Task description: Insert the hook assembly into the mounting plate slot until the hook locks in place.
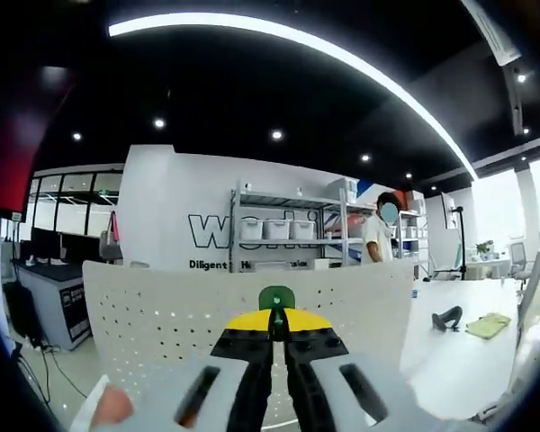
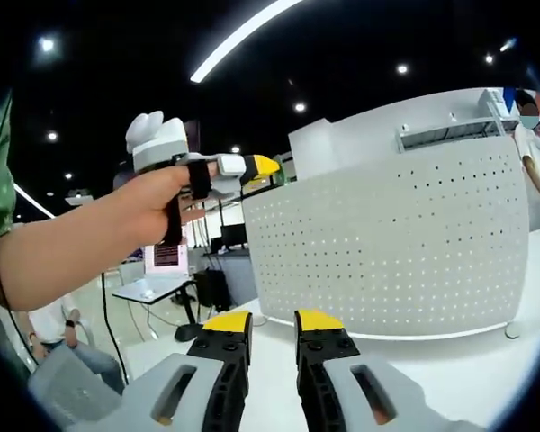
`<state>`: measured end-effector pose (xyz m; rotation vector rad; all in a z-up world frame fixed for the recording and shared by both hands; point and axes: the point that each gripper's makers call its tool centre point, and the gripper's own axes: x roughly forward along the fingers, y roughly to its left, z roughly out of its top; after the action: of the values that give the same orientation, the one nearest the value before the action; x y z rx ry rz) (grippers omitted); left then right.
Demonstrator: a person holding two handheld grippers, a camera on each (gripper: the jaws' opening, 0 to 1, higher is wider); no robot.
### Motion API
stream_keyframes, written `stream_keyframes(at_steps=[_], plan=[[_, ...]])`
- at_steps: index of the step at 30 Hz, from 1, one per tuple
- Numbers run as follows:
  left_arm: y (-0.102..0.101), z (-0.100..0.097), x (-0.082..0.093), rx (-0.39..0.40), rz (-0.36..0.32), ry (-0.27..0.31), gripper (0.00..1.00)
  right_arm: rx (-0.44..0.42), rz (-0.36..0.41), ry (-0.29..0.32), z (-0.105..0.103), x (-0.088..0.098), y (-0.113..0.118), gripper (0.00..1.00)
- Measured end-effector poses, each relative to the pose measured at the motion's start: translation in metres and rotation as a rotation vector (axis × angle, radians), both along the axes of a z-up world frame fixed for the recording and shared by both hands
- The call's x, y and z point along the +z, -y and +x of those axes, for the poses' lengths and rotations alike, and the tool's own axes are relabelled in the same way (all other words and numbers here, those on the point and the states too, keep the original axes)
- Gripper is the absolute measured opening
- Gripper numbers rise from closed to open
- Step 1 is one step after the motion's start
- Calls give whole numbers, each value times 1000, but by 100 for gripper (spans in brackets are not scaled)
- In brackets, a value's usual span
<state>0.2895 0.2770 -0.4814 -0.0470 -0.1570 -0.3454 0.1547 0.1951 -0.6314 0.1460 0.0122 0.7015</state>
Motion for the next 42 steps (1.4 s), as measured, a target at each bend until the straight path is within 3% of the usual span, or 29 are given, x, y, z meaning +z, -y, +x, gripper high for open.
stream_keyframes(at_steps=[10, 23, 33, 42], plan=[[-7, 34, 3, 83, 0, 20, 3, -1, 4, -35, 1, -14, 10, 17], [-30, 78, -16, 181, 90, 33, 3, 16, 27, -90, 1, -28, 8, 16], [-42, 105, -27, 215, 45, 12, 3, -7, 37, -121, 7, -36, 14, 16], [-39, 114, -27, 219, 42, 21, 3, -12, 46, -134, 10, -38, 16, 16]])
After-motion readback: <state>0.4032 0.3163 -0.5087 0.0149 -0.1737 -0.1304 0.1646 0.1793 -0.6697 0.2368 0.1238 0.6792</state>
